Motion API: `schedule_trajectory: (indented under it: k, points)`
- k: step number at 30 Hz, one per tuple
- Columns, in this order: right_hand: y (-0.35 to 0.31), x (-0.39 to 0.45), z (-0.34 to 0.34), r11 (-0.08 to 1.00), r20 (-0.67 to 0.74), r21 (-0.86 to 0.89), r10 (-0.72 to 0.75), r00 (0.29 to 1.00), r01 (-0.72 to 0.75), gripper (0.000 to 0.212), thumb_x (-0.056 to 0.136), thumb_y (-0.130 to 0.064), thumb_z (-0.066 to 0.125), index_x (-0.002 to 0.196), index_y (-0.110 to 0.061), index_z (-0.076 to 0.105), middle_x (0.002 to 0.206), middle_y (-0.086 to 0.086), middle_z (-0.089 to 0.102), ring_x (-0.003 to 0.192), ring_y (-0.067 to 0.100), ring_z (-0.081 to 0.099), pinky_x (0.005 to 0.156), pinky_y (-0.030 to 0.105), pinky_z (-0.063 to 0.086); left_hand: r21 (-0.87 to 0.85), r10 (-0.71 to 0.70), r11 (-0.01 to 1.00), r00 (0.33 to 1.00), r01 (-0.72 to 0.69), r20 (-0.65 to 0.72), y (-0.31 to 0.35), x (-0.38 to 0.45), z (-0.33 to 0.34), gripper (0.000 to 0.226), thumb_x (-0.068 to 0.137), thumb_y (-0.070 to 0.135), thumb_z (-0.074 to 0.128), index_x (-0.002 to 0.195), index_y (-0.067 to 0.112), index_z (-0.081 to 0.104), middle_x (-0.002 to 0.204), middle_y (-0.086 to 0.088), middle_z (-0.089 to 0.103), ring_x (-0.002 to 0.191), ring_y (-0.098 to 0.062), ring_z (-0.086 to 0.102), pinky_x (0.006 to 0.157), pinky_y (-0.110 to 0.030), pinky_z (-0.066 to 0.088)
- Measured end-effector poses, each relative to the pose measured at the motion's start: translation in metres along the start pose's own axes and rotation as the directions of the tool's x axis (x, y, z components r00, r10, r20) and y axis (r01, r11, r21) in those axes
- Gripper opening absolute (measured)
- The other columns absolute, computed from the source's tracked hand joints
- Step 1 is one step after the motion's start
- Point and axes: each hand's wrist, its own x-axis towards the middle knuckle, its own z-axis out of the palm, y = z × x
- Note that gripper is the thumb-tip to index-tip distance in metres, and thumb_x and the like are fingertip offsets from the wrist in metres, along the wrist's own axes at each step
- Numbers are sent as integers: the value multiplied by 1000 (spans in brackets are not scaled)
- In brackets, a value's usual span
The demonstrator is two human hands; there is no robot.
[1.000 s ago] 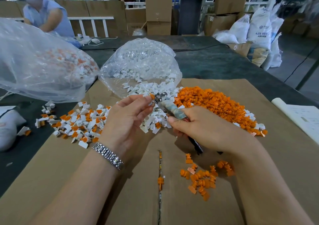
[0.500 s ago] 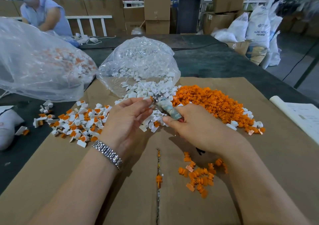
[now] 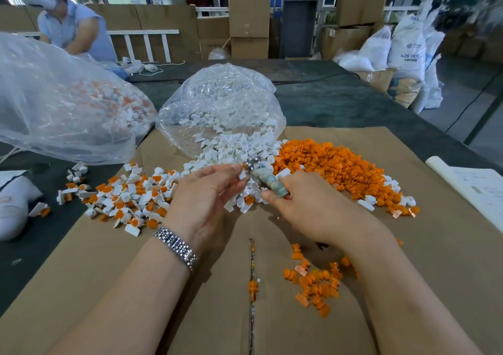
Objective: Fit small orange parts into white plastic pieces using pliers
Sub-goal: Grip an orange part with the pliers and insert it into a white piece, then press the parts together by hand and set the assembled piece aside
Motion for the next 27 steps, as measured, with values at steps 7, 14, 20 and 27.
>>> schedule_trajectory:
  k: [7,14,20,27]
  points:
    - [16,-3,-17,996,-92,36,81,992,-78,48,88,-73,51,93,-26,60,78,-14,57,78,11,59,62,33,42,139,64,988,998,-66,15,10,-3,-2,16,87,5,76,73,10,81,84,-11,75,81,-21,74,70,-21,58]
    - [37,5,-13,887,-282,-252,316,906,-388,48,86,-61,65,108,-19,61,106,3,62,102,26,57,90,45,48,353,135,927,991,-130,10,8,-5,2,18,89,15,77,72,16,81,81,-8,76,79,-20,76,68,-22,58]
    - [43,10,-10,830,-252,-298,408,877,-472,63,84,-67,65,118,-14,59,125,13,56,121,34,50,99,51,41,618,234,768,972,-167,-28,9,-7,-3,17,89,17,73,77,5,71,69,5,73,63,-7,70,57,-19,51]
    - [37,6,-16,951,-305,-112,242,921,-287,30,85,-47,76,104,-27,65,110,-4,59,112,21,54,94,47,47,998,598,52,802,-30,-7,25,-2,-30,12,89,21,69,81,17,61,90,-1,61,70,-19,54,56,-29,36]
